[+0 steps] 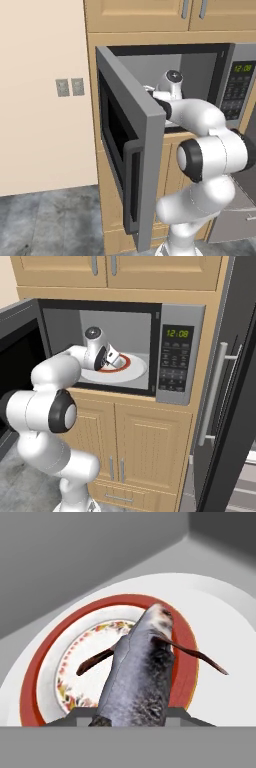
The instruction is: Transport the fish from the fridge to the microwave and turn on the microwave.
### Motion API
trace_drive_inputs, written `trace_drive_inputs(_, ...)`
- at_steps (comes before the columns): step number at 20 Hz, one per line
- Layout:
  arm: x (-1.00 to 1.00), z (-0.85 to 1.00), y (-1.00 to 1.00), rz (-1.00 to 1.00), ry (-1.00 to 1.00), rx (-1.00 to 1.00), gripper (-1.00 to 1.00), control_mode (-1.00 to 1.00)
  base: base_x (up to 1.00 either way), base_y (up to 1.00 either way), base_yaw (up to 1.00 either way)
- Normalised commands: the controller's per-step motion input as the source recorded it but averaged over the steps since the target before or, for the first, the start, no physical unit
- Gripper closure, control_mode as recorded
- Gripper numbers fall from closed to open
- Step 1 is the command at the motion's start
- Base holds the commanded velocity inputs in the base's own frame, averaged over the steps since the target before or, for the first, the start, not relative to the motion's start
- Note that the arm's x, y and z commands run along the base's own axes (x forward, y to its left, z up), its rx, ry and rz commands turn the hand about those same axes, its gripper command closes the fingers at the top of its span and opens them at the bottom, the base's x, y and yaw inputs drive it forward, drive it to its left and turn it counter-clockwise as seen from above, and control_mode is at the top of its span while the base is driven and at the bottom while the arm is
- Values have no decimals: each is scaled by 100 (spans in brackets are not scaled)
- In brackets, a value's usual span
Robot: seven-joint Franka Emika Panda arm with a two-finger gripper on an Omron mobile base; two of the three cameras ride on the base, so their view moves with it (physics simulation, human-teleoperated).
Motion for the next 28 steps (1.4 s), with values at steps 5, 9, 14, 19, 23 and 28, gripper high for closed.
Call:
trace_drive_inputs(5, 15, -9, 5, 0, 1, 0, 100, -100, 0, 0, 0)
trace_drive_inputs(9, 21, -3, 4, 0, 2, 0, 100, -100, 0, 0, 0)
trace_drive_inputs(14, 23, 0, 6, 0, 4, 0, 100, -100, 0, 0, 0)
trace_drive_inputs(19, 10, -2, 8, 0, 4, 0, 100, -100, 0, 0, 0)
trace_drive_inputs(23, 5, -7, 3, 0, 2, 0, -100, -100, 0, 0, 0)
trace_drive_inputs(28, 4, -9, 1, 0, 0, 0, -100, -100, 0, 0, 0)
